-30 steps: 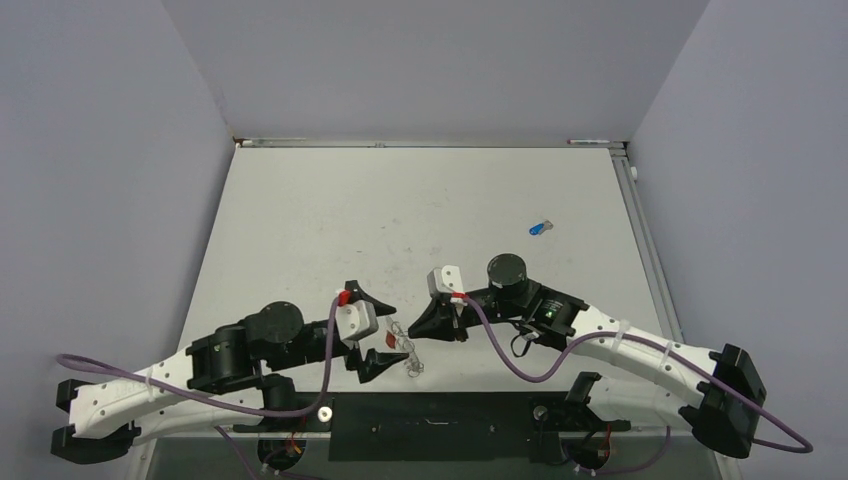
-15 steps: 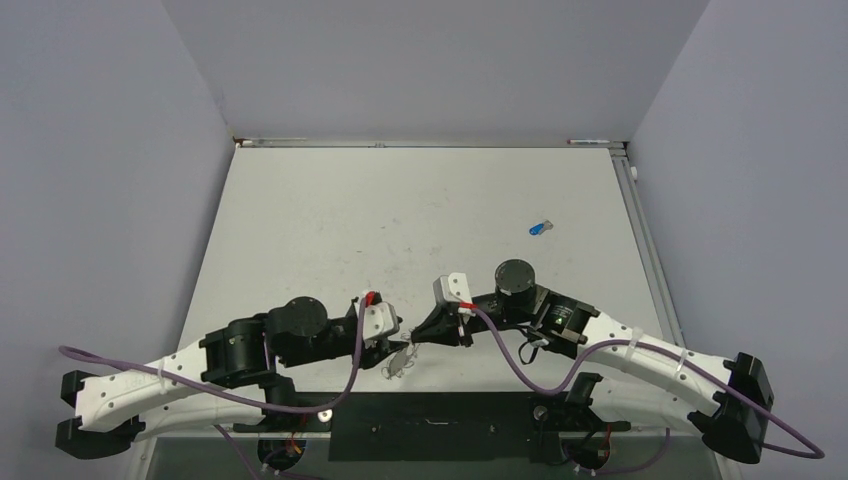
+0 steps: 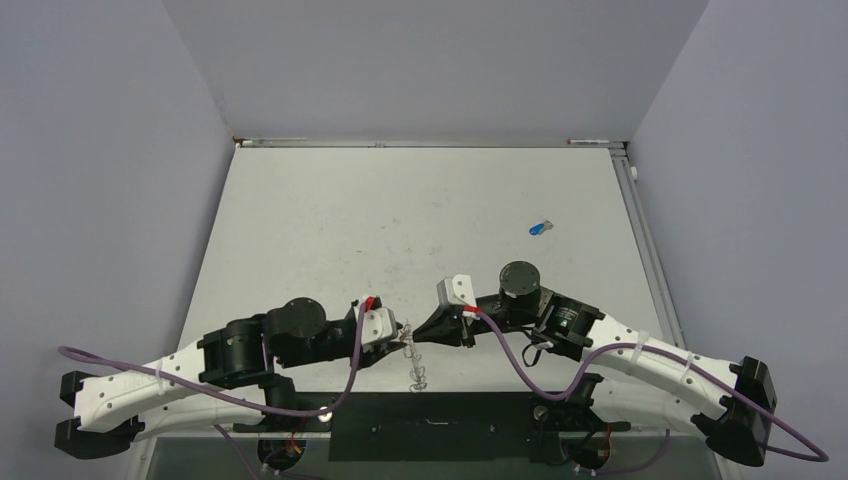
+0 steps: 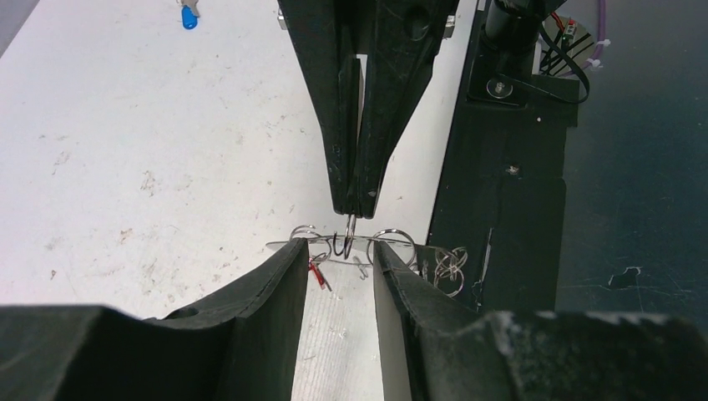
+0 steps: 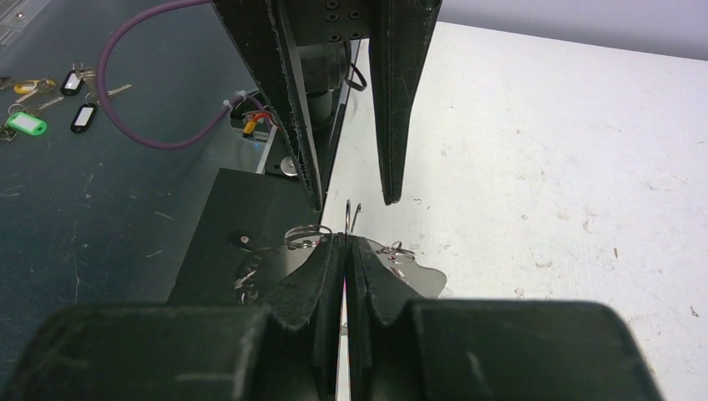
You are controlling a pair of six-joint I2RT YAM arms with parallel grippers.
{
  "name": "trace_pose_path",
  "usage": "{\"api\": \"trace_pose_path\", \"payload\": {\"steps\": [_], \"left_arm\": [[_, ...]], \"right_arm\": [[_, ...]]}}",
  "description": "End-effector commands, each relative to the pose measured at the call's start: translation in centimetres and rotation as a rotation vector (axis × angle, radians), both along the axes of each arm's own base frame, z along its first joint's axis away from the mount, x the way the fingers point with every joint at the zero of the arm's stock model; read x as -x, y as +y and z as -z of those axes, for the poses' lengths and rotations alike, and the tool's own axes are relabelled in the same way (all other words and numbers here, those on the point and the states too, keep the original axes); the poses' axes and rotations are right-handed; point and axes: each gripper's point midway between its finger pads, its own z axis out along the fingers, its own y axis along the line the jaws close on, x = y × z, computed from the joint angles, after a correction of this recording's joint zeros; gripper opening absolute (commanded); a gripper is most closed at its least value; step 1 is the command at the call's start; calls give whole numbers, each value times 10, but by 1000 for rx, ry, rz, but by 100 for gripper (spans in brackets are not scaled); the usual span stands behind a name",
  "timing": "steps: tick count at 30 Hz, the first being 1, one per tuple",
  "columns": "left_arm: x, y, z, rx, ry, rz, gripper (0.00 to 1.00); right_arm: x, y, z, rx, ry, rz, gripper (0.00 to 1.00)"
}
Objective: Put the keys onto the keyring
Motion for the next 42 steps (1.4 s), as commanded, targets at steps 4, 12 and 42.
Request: {"api": "trace_pose_path", "payload": {"steps": [4, 12, 42], "left_arm": [[4, -7, -19, 53, -15, 36, 29], [9, -19, -7, 6, 23, 75, 3], [4, -14, -22, 78, 22, 26, 0]], "right_arm": [[3, 2, -37, -107, -81, -21, 5], [5, 3, -38, -118, -78, -30, 5], [-3, 8, -23, -69, -21, 8, 25]]}}
